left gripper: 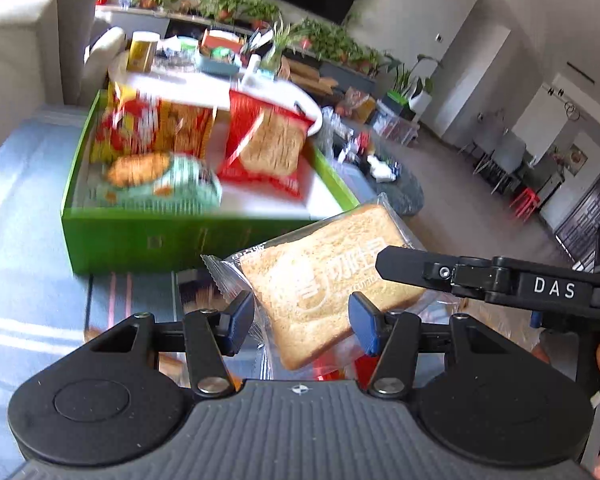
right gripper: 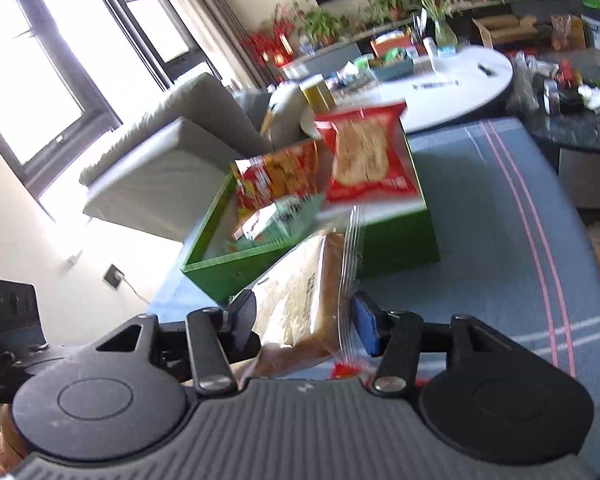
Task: Organize snacks
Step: 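Lift and carry the toast bag over the green box with the right gripper, then lower the toast bag into the green box and open the right gripper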
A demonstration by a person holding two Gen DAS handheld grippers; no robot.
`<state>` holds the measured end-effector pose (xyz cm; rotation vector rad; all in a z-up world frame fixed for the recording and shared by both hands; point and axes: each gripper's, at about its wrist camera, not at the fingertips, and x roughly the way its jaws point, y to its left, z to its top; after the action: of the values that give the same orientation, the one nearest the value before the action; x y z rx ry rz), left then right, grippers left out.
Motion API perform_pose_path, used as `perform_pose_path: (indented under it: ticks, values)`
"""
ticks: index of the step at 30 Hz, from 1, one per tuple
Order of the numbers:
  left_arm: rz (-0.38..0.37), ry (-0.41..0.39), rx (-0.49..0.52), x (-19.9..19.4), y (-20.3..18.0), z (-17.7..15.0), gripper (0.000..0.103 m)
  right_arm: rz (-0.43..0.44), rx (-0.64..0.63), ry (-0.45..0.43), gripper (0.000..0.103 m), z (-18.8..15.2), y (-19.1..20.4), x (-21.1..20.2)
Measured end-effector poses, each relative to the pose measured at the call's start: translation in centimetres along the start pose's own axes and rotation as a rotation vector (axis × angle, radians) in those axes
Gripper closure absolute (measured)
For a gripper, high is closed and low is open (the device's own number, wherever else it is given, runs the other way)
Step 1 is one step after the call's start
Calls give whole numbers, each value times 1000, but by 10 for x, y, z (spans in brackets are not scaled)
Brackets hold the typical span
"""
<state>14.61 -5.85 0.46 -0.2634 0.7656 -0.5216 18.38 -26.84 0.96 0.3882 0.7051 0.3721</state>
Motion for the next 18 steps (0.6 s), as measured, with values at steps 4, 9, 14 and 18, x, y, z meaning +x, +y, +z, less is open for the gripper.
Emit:
perform_pose_path:
  ticks: [4,9,14,18]
  values:
    - [-2,-46,9,0,-3,25,52,10,11,-53,56,20,4,2]
    - [-6,-55,-21,19,5,59,52,-2,31,-112,56,42,2,16]
    - [12,-62,6,39,9,73,52,2,94,-141,56,51,-11,33]
    - [1,-51,-9,59,20,82,52,-23,98,-152,56,54,-15,46]
